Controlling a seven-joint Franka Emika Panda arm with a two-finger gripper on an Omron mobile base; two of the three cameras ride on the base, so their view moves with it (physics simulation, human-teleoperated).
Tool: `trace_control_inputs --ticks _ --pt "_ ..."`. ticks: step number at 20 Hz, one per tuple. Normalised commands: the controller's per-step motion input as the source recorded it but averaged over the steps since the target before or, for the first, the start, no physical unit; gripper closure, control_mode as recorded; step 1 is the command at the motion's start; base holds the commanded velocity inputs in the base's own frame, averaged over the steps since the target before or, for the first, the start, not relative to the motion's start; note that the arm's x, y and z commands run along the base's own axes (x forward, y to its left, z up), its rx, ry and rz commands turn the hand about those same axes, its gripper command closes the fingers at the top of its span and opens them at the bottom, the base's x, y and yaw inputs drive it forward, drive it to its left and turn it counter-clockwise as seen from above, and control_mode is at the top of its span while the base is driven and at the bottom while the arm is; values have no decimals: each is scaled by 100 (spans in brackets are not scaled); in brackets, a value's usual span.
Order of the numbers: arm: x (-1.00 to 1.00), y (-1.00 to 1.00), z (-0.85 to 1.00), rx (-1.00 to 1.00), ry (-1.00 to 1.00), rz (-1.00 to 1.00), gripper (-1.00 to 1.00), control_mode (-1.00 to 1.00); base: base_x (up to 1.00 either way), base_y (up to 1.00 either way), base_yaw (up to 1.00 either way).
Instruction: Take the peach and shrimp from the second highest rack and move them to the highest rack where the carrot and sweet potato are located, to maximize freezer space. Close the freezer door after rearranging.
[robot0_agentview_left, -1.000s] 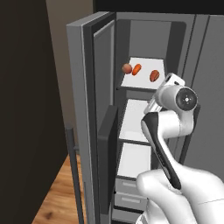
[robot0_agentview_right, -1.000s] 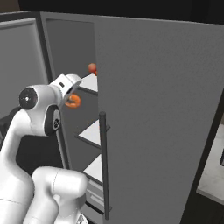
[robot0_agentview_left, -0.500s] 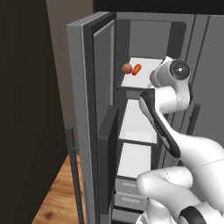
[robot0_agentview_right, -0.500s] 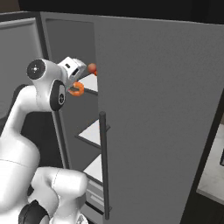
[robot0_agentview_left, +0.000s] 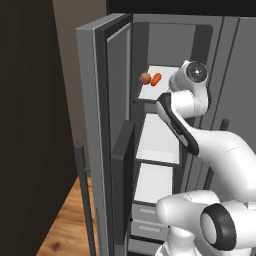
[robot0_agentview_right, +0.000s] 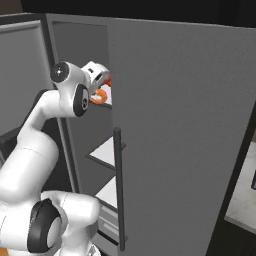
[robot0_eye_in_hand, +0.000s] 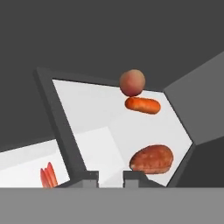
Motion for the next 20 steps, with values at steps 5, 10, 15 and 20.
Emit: trace_control_inputs --ticks 5,10,15,20 --pt "64 -10 0 0 0 -1 100 -100 0 0 0" --pt "55 -6 -2 0 0 -1 100 -100 0 0 0" --pt "52 -4 -20 0 0 0 100 -100 0 0 0" --pt "64 -5 -25 0 0 0 100 -100 0 0 0"
